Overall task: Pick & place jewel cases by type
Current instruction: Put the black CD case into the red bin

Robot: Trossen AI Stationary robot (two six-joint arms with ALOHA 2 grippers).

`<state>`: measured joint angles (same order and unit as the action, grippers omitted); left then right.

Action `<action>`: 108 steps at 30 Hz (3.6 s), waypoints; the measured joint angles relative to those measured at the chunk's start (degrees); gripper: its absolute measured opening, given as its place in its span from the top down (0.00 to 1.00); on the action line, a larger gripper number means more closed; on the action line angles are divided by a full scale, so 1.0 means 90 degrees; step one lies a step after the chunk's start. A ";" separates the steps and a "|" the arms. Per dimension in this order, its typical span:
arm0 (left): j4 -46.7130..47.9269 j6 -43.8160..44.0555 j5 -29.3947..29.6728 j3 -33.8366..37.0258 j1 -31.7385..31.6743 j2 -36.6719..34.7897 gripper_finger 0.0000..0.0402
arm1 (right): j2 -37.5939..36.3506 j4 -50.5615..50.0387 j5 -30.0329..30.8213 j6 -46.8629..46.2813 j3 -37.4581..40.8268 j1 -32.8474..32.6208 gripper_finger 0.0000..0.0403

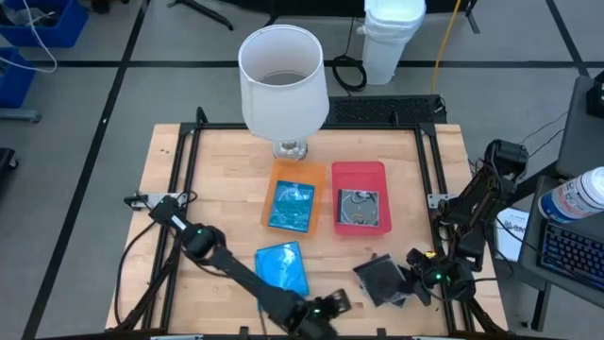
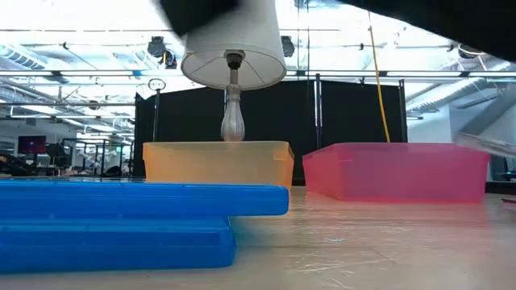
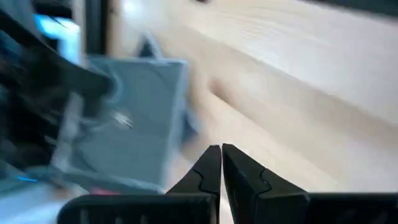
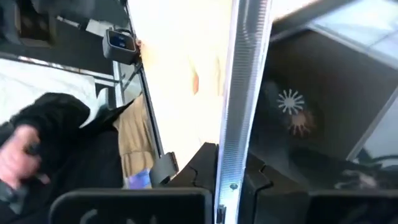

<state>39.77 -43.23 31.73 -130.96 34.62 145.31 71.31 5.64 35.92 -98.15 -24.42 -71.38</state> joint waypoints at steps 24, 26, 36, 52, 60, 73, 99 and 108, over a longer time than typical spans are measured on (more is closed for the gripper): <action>0.3117 0.3977 0.0390 0.1256 0.0383 -0.0458 0.98 | -0.0217 -0.7942 -0.1699 0.5576 -0.5865 0.4361 0.97; 0.2848 0.3527 0.0407 0.1262 0.0369 -0.0502 0.99 | 0.0030 -0.8635 -0.1917 0.6024 -0.6325 0.4873 0.97; 0.2414 0.2169 -0.0532 0.1251 -0.0286 -0.2400 0.99 | 0.0284 -0.9292 -0.2995 0.7964 -0.6659 0.6392 0.97; 0.0261 0.3707 -0.2838 0.2571 -0.2254 -0.6216 0.99 | 0.0301 -0.9303 -0.2978 0.9244 -0.6659 0.6425 0.97; -0.2504 0.5142 -0.2157 0.6926 -0.2917 -0.9214 0.98 | 0.0301 -0.9845 -0.2986 0.9581 -0.6654 0.6599 0.97; -0.7420 0.5872 -0.3031 1.2241 -0.3571 -1.1162 0.95 | 0.0970 -1.0169 -0.4011 1.1182 -0.6649 0.8711 0.97; -0.6390 0.4622 -0.2964 1.2359 -0.3056 -1.1238 0.98 | 0.2661 -0.9668 -0.5710 1.2931 -0.6275 1.0002 0.97; -0.6203 0.4712 -0.2912 1.2359 -0.3042 -1.1231 0.93 | 0.3152 -0.8996 -0.6539 1.3578 -0.5743 1.0116 0.97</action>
<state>-16.05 -0.82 5.52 -19.73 7.25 44.23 99.67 -75.32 -22.93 24.04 -76.11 19.66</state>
